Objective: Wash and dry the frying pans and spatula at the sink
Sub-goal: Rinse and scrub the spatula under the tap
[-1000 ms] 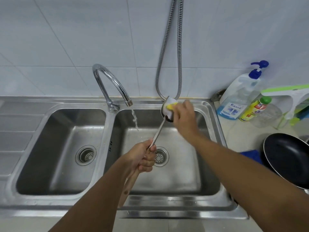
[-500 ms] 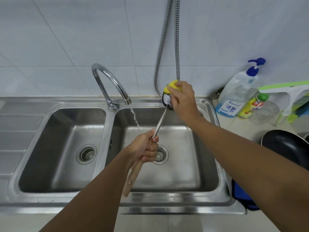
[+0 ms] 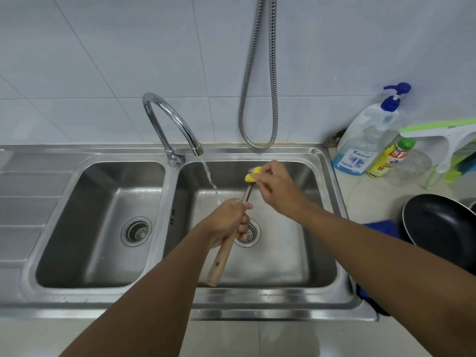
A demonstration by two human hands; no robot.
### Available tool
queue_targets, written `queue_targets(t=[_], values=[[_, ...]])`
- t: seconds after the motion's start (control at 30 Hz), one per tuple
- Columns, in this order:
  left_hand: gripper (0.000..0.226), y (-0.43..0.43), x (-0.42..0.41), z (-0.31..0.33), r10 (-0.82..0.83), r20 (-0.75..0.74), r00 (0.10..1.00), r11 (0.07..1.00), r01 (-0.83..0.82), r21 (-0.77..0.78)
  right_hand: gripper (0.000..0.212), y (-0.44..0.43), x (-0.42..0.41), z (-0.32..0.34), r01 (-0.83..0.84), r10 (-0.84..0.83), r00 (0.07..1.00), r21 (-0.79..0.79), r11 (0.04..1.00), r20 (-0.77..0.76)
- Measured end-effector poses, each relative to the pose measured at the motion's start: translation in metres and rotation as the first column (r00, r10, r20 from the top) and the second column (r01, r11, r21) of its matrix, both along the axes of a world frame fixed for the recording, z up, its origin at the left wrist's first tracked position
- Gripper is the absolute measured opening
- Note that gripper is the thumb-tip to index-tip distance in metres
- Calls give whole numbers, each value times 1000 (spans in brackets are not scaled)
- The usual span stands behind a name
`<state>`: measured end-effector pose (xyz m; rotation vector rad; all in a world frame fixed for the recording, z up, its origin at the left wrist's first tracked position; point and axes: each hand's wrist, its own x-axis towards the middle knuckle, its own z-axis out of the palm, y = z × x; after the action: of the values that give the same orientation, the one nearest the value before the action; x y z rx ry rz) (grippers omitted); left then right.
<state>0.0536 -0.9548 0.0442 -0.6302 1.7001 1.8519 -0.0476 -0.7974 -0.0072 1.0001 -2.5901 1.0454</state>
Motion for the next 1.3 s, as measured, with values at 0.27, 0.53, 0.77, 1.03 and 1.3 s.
queue_targets(t=[0.27, 0.53, 0.77, 1.03, 1.3], values=[[30, 2, 14, -18, -32, -46, 998, 956, 17, -294, 27, 13, -5, -13, 120, -122, 992, 83, 989, 24], [36, -14, 7, -40, 175, 21, 984, 932, -159, -326, 28, 129, -6, -20, 726, -766, 634, 262, 636, 104], [36, -16, 8, -50, 196, 41, 980, 918, -169, -358, 42, 202, -17, -49, 493, -702, 708, 659, 568, 75], [29, -47, -13, -26, 245, 155, 957, 933, -189, -306, 32, 69, -9, -33, 269, -272, 962, 244, 932, -20], [19, -88, -35, -12, 179, 220, 959, 968, -131, -216, 23, -96, -1, -20, 373, -184, 514, -26, 927, 838]])
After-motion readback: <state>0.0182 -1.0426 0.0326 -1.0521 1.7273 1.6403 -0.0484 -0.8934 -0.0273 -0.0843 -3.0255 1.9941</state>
